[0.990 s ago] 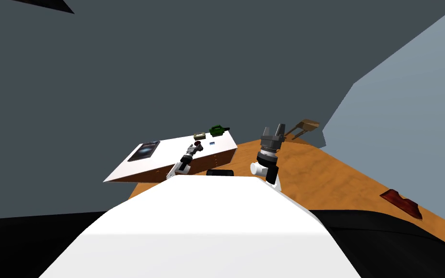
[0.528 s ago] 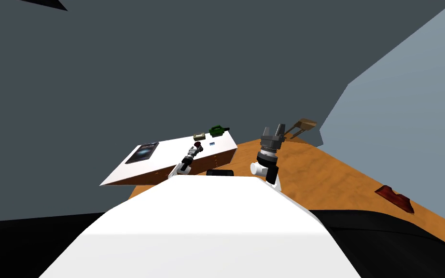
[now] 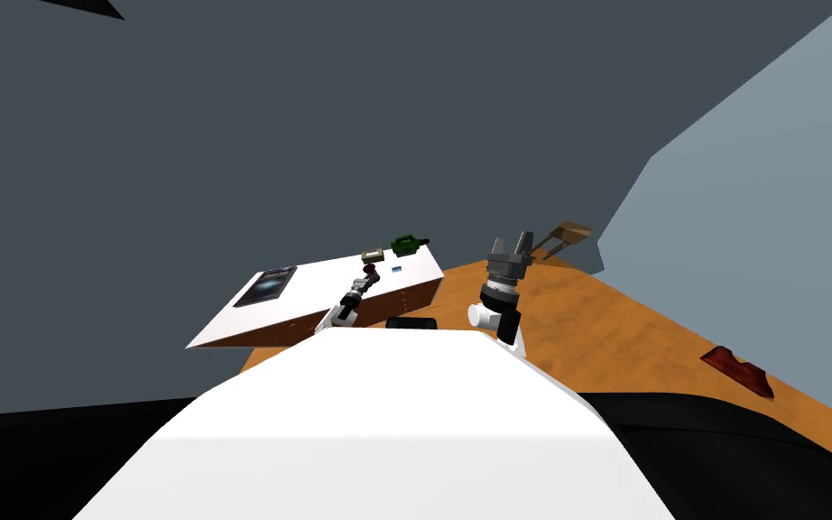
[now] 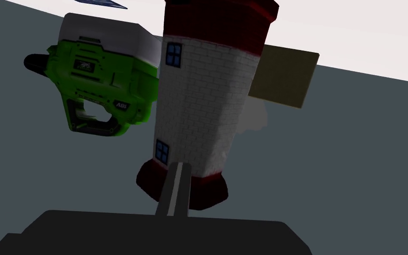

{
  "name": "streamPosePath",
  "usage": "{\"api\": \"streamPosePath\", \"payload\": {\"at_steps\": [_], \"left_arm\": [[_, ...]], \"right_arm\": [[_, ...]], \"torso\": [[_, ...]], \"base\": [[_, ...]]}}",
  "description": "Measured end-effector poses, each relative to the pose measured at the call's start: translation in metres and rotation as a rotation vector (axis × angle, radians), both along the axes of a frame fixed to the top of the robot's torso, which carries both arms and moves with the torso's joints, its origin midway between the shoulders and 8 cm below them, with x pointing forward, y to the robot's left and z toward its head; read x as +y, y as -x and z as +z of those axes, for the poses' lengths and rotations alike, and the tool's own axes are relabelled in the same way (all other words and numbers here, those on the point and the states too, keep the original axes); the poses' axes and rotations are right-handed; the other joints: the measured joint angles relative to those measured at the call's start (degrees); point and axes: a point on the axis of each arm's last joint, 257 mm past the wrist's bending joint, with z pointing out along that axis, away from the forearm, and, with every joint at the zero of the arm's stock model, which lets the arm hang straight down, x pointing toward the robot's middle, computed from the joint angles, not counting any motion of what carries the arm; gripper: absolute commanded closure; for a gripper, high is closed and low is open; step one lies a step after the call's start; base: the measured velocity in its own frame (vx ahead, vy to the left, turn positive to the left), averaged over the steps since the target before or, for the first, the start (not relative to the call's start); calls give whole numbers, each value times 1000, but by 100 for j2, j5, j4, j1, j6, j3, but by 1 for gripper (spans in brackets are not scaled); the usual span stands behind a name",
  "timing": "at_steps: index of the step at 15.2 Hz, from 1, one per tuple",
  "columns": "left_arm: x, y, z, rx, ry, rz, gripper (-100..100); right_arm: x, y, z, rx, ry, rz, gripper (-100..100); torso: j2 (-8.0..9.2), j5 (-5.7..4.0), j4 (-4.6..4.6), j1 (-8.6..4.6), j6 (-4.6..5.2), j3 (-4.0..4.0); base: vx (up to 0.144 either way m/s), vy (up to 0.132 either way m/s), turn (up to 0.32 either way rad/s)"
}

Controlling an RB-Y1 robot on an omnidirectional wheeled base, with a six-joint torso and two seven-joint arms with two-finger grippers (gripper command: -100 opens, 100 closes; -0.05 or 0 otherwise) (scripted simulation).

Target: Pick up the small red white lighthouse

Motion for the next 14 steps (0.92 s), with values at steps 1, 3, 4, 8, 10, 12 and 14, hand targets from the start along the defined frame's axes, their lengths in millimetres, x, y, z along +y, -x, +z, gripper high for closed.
{"api": "streamPosePath", "payload": {"at_steps": [1,3,4,8,10,12,14], "left_arm": [[0,0,0,0,0,0,-100],[6,1,-1,0,-7,-1,-100],[10,1,-2,-2,-11,-1,-100],[30,4,-2,-12,-35,-4,-100],[41,5,1,-22,-50,-6,-100],[53,8,2,-29,-63,-6,-100],[63,10,4,-37,-76,-6,-100]], "right_arm": [[0,0,0,0,0,0,0],[0,0,0,0,0,0,0],[0,0,0,0,0,0,0],[0,0,0,0,0,0,0],[0,0,0,0,0,0,0],[0,0,0,0,0,0,0],[0,0,0,0,0,0,0]], "torso": [[-2,0,0,1,0,-1],[22,6,4,34,7,11],[35,10,7,53,4,19],[77,18,17,91,5,44],[85,20,18,99,6,48],[86,18,19,85,1,50],[68,15,16,73,7,40]], "base": [[-39,49,-279],[-108,129,-398],[-142,180,-285],[-198,195,-434],[-250,188,-485],[-196,120,-299],[-214,104,-460]]}}
